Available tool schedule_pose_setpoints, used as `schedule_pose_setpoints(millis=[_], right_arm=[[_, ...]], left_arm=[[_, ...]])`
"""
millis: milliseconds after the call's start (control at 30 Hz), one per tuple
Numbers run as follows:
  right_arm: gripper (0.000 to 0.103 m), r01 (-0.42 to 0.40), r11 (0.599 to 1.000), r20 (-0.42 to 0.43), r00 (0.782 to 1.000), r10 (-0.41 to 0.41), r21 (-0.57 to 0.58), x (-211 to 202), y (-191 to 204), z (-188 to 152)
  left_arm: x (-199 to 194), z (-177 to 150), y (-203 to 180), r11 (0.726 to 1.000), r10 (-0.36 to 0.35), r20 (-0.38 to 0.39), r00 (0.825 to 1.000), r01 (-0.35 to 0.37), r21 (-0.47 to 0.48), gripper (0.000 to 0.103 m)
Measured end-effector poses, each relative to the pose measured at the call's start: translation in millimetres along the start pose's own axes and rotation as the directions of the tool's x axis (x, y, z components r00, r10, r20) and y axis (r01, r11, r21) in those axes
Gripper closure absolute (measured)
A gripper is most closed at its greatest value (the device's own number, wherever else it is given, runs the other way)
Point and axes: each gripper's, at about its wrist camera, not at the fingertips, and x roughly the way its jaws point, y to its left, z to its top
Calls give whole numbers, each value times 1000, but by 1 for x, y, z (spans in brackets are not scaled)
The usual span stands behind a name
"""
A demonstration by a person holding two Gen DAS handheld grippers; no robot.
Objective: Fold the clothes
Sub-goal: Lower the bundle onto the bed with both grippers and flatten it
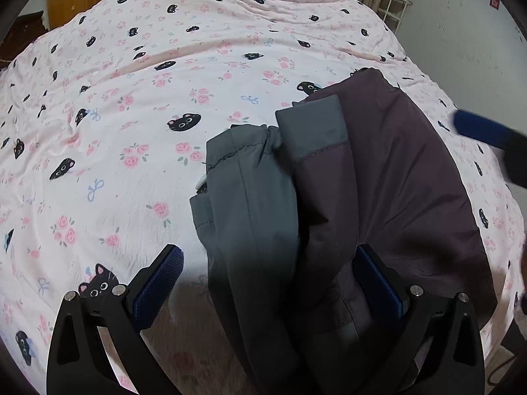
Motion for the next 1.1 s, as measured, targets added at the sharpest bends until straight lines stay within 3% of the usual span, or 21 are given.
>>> schedule_pose_setpoints(millis=[333,467,700,967,1100], right_arm=[[23,101,994,-155,982,-108,-51,60,-15,-20],[24,68,997,-111,992,-65,20,37,-13,-13],[24,-13,974,66,998,-2,226,-36,-26,-33],[24,-60,927,55,998,42,370,-43,-41,-71],[24,-79,911,31,997,72,404,-32,-42,-79]], left_arm=[[6,0,7,999,-26,-4,1000,26,-32,0],[-19,-3,16,996,-36,23,999,37,-81,0],[-60,-17,33,984,-71,73,995,82,-157,0],[-55,-29,36,945,-205,60,977,213,-247,0],[-46,-33,38,931,-233,51,971,238,-278,0]])
